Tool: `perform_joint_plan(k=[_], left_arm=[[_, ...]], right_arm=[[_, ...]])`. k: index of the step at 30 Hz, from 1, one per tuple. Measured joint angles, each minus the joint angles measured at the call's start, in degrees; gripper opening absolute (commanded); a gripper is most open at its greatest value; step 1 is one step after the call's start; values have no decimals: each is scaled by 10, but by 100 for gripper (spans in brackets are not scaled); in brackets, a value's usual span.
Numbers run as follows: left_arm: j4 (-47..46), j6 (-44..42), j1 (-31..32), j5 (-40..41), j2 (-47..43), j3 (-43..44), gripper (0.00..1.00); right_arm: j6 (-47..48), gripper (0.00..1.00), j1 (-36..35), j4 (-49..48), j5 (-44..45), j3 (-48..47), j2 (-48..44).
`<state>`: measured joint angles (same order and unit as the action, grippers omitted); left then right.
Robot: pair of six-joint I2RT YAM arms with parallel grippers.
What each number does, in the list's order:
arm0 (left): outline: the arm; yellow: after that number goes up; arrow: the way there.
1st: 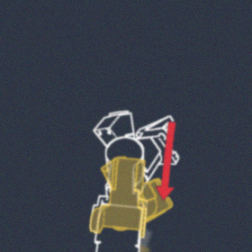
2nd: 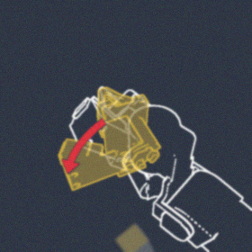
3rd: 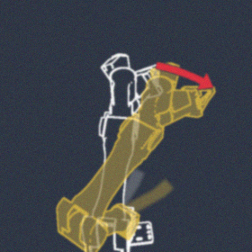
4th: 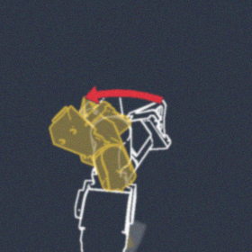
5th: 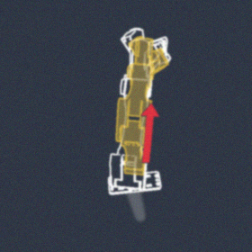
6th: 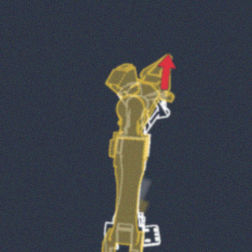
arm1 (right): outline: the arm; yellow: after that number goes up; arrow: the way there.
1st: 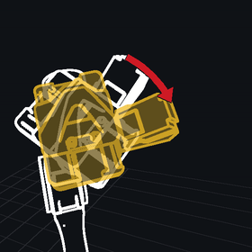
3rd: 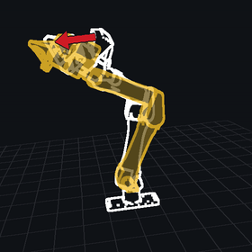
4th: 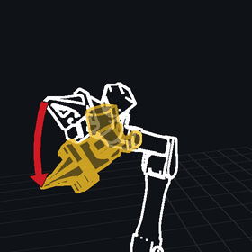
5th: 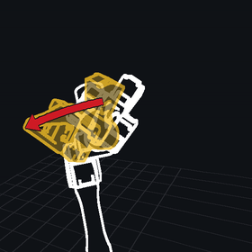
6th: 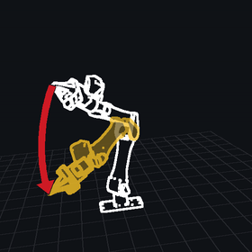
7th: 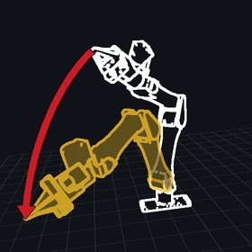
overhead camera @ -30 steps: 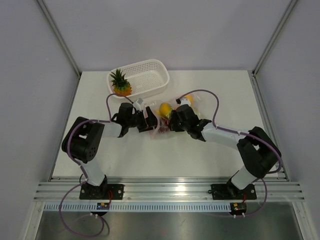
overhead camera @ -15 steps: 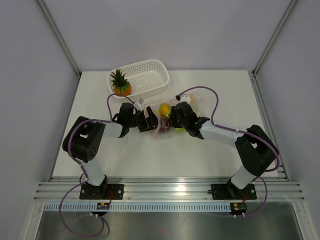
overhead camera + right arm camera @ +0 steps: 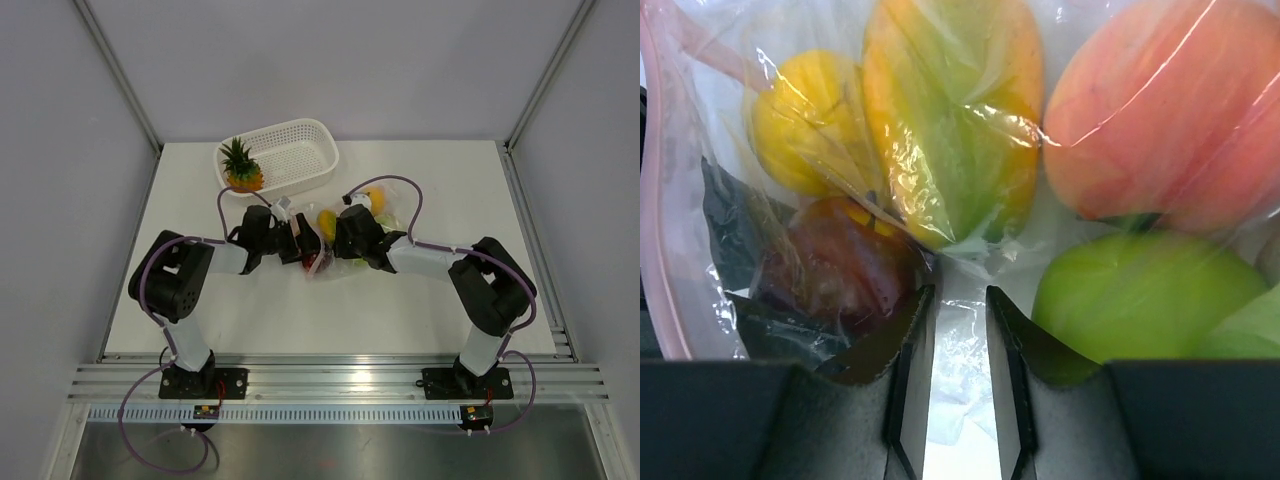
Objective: Open the zip-top bag and remove the fake food
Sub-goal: Pick up the fake fruit from the zipper food storage bag.
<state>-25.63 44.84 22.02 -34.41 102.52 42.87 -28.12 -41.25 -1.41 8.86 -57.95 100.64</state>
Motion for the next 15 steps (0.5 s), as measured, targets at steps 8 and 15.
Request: perform_joint_plan(k=[8,15], left_arm=[[-10,1,10,-1,6,3,95],[-10,4,17,-5,7,3,75]], right_arm=[[-3,33,0,0,-24,-1,6],[-7,27,0,0,-24,-1,6]])
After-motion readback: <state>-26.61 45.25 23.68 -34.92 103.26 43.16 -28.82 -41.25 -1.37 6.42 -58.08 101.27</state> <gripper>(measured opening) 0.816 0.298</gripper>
